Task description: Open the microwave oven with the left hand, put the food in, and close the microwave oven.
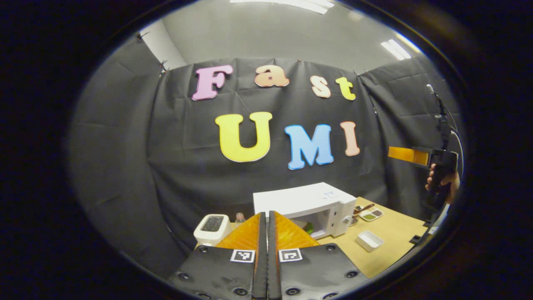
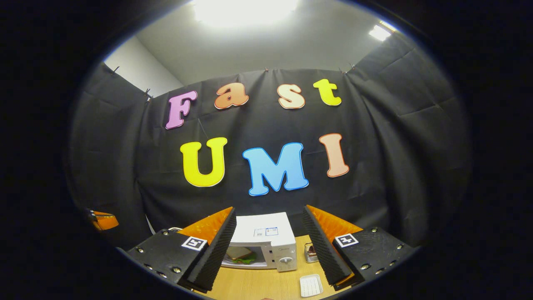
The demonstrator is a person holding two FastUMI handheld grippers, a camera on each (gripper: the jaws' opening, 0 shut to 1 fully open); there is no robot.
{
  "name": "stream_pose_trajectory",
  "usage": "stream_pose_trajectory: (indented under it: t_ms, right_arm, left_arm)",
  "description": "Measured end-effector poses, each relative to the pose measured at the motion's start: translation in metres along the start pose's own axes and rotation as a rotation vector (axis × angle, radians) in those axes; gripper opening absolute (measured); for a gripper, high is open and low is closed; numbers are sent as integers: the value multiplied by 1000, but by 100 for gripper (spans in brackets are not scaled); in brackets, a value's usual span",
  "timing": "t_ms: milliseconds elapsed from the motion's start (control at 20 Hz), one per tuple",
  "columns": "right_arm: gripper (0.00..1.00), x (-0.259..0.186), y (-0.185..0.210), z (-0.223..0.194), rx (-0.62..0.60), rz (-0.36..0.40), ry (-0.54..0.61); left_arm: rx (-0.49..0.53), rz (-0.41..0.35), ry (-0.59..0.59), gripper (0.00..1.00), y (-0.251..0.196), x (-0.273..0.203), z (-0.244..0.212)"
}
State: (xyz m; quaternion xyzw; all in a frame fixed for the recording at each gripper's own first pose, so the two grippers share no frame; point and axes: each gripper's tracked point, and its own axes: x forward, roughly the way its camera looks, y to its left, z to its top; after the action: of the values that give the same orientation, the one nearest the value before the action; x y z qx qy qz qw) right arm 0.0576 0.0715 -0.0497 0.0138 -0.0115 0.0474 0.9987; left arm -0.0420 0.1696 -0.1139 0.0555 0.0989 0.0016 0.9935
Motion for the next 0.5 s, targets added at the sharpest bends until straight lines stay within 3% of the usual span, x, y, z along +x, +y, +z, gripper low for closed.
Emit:
stream_pose_trajectory:
  t_ms: [250, 500]
  right_arm:
    - [96, 4, 5, -3, 4, 22, 14]
    - [96, 6, 4, -5, -19, 38, 28]
  left_arm:
    - [-37, 87, 150, 7, 47, -20, -83]
    - [-81, 111, 283, 7, 53, -48, -151]
